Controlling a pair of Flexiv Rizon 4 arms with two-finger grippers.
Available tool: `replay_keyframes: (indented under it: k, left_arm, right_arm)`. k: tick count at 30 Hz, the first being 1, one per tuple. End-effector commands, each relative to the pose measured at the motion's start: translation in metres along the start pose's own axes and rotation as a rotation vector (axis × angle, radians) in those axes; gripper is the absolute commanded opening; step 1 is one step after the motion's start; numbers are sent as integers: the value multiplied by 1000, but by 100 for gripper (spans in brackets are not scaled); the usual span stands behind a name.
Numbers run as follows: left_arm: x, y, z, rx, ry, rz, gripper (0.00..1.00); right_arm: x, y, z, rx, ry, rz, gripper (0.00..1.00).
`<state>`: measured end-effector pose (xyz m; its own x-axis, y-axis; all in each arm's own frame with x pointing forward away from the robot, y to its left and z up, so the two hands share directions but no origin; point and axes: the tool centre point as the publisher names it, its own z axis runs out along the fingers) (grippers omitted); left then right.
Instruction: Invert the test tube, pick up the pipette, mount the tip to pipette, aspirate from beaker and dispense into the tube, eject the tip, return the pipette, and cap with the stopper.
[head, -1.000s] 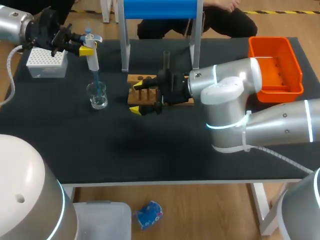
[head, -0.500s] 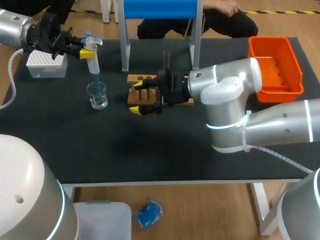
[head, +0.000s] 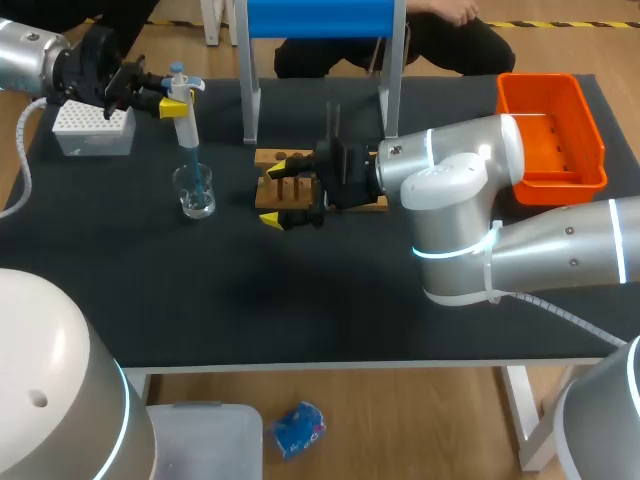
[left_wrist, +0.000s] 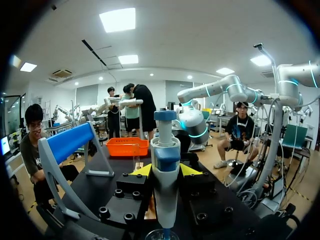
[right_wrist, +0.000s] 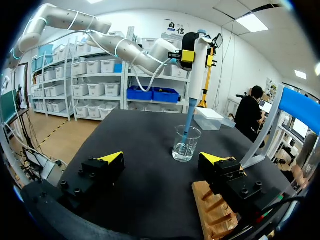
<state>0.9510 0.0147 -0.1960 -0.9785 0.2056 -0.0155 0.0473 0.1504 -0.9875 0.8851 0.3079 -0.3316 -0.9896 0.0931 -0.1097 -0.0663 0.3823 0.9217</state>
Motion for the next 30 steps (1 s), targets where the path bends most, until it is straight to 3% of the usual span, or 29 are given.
replay_keyframes:
  k: [1, 8, 16, 30]
  left_arm:
    - [-2, 1, -2, 2, 8, 2, 0]
    - [-2, 1, -2, 2, 8, 2, 0]
    - [-2, 1, -2, 2, 8, 2, 0]
    - [-2, 1, -2, 2, 8, 2, 0]
  right_arm:
    - [-6, 17, -4, 45, -1, 34, 100]
    - [-30, 57, -13, 93, -44, 57, 100]
    - [-46, 99, -23, 84, -87, 57, 100]
    - [-46, 99, -22, 92, -88, 62, 100]
